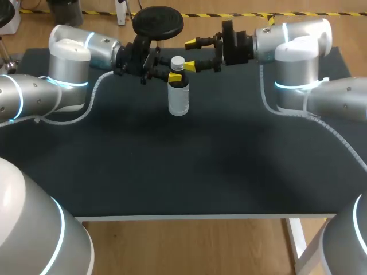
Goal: Unscrew the bottle cap
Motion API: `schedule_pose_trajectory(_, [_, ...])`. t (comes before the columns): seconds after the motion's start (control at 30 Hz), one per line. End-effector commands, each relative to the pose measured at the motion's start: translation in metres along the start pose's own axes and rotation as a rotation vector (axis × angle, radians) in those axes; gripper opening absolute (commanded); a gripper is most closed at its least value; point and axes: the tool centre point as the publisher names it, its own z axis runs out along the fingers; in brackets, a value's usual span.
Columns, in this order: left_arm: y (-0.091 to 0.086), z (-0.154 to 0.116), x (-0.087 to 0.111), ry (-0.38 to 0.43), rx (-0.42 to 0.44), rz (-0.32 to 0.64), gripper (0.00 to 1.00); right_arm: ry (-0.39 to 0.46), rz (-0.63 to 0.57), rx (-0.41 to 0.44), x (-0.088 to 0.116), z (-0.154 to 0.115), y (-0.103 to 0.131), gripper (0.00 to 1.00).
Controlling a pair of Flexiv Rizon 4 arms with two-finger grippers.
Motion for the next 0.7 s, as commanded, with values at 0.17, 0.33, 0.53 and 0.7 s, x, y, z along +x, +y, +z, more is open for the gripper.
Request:
schedule_pose_trajectory(0.17, [0.0,-0.001,-0.001,0.005,0.001,0.0,0.0,0.008,-0.006,-0.01,0.001,0.006,0.003,1.0])
schedule_pose_trajectory(0.33, [0.0,-0.001,-0.001,0.005,0.001,0.0,0.0,0.013,-0.009,-0.014,0.003,0.011,0.004,1.0])
schedule_pose_trajectory(0.53, [0.0,-0.001,-0.001,0.005,0.001,0.0,0.0,0.024,-0.002,-0.03,0.003,0.016,0.001,1.0])
schedule_pose_trajectory(0.7, [0.0,-0.001,-0.001,0.005,0.001,0.0,0.0,0.033,0.004,-0.039,0.005,0.021,0.0,1.0])
